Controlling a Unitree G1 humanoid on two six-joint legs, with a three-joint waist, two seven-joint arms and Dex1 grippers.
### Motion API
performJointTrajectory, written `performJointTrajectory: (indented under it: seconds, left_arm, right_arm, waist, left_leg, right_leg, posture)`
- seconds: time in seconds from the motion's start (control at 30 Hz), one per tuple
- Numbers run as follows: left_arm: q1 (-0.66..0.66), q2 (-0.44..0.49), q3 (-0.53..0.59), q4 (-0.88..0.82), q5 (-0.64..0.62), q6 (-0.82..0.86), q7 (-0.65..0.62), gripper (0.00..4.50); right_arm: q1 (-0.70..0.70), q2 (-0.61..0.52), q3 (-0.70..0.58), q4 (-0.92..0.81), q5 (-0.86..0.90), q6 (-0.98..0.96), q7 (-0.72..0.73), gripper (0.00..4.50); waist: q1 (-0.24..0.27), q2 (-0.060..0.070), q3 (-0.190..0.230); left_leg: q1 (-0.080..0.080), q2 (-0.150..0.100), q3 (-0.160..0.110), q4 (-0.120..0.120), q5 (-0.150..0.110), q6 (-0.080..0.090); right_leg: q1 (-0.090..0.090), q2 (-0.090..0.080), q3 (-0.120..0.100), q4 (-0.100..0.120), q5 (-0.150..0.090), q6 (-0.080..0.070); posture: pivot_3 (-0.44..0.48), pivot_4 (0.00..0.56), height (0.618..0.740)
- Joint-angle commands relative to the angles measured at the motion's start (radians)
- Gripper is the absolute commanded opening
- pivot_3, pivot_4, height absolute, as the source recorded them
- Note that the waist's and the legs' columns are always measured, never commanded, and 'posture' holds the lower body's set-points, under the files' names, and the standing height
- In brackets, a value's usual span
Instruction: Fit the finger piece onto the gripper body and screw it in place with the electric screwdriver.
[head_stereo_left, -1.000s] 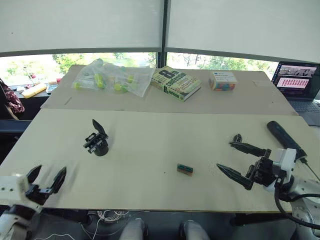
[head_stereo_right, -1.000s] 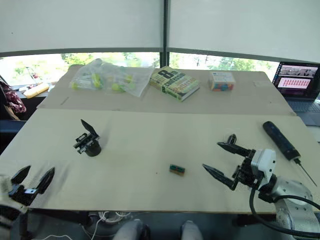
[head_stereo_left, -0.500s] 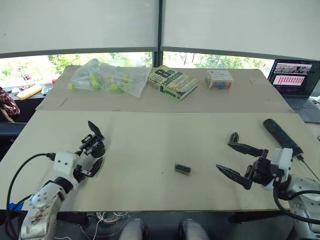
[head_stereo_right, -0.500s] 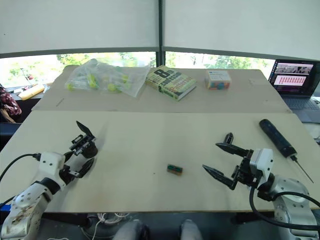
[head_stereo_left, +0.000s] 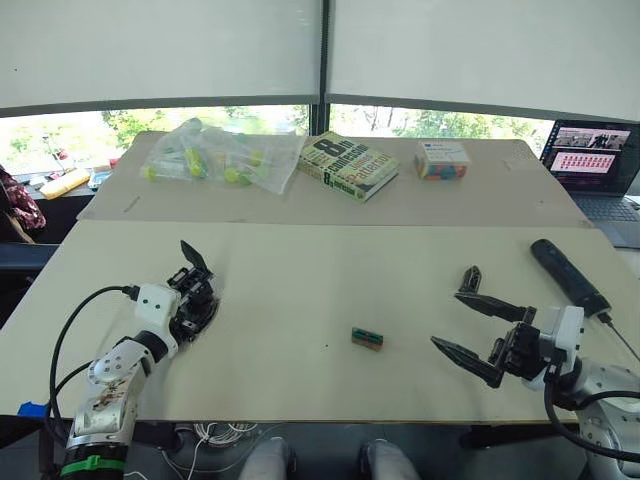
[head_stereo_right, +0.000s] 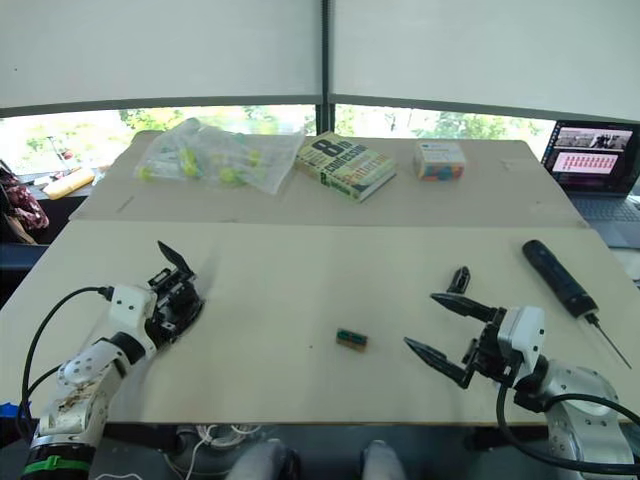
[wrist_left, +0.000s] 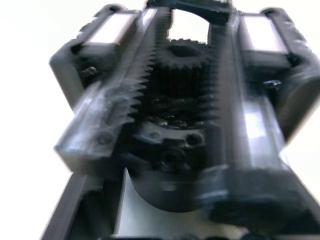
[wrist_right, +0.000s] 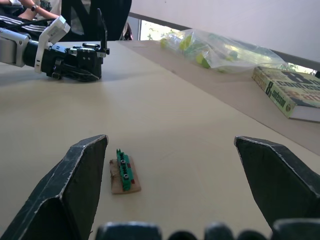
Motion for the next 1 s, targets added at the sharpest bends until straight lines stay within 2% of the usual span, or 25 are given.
performJointTrajectory:
  seconds: [0.03,0.13,0.37,0.53,0.77,1.0]
  left_arm:
    - [0.004,-0.014,-0.02,-0.009,0.008,-0.055,-0.028,2.36]
    - [-0.033,-0.045,-0.047,-0.093,-0.016,-0.031,-0.026,2.36]
    - [-0.155,-0.163,-0.24,-0.228,0.04,0.118,0.023,2.36]
    - [-0.249,-0.236,-0.381,-0.149,0.139,0.096,0.031,2.36]
    - [-0.384,-0.334,-0.504,0.005,0.216,0.048,0.009,2.36]
    - [-0.427,-0.379,-0.512,0.111,0.234,0.019,0.005,2.36]
  right_arm:
    - [0.0,-0.012,-0.037,-0.031,0.002,-0.032,-0.003,4.5]
    - [0.001,-0.027,-0.057,-0.02,0.004,-0.034,0.002,4.5]
    - [0.034,-0.058,-0.094,0.008,0.001,-0.055,0.047,4.5]
    - [0.07,-0.068,-0.123,0.034,-0.001,-0.079,0.075,4.5]
    - [0.116,-0.049,-0.122,0.012,-0.005,-0.089,0.061,4.5]
    - [0.125,-0.046,-0.12,-0.008,-0.003,-0.084,0.038,4.5]
  waist:
    - [0.0,0.0,0.0]
    - [0.005,0.0,0.0]
    - [0.022,-0.002,0.001]
    - [0.015,-0.002,0.001]
    - [0.007,-0.003,0.002]
    - [0.002,-0.003,0.002]
  left_leg:
    - [0.0,0.0,0.0,0.0,0.0,0.0]
    - [-0.001,0.0,0.0,0.0,0.0,0.0]
    - [-0.004,-0.001,0.0,0.002,0.0,0.001]
    - [-0.004,-0.001,0.0,0.002,0.0,0.001]
    - [-0.004,-0.001,0.0,0.002,0.0,0.001]
    - [-0.004,0.0,0.0,0.002,0.0,0.001]
  right_leg:
    - [0.0,0.0,0.0,0.0,0.0,0.0]
    - [0.0,0.0,0.0,0.0,0.0,0.0]
    - [-0.001,0.0,-0.001,-0.002,0.001,0.002]
    - [-0.001,0.002,0.0,-0.001,0.001,0.002]
    - [-0.001,0.007,0.002,-0.002,0.001,0.002]
    - [-0.001,0.007,0.004,-0.002,0.001,0.002]
  posture:
    - [0.0,0.15,0.74]
    - [0.0,0.15,0.74]
    - [0.0,0.15,0.74]
    - [0.0,0.15,0.74]
    - [0.0,0.15,0.74]
    - [0.0,0.15,0.74]
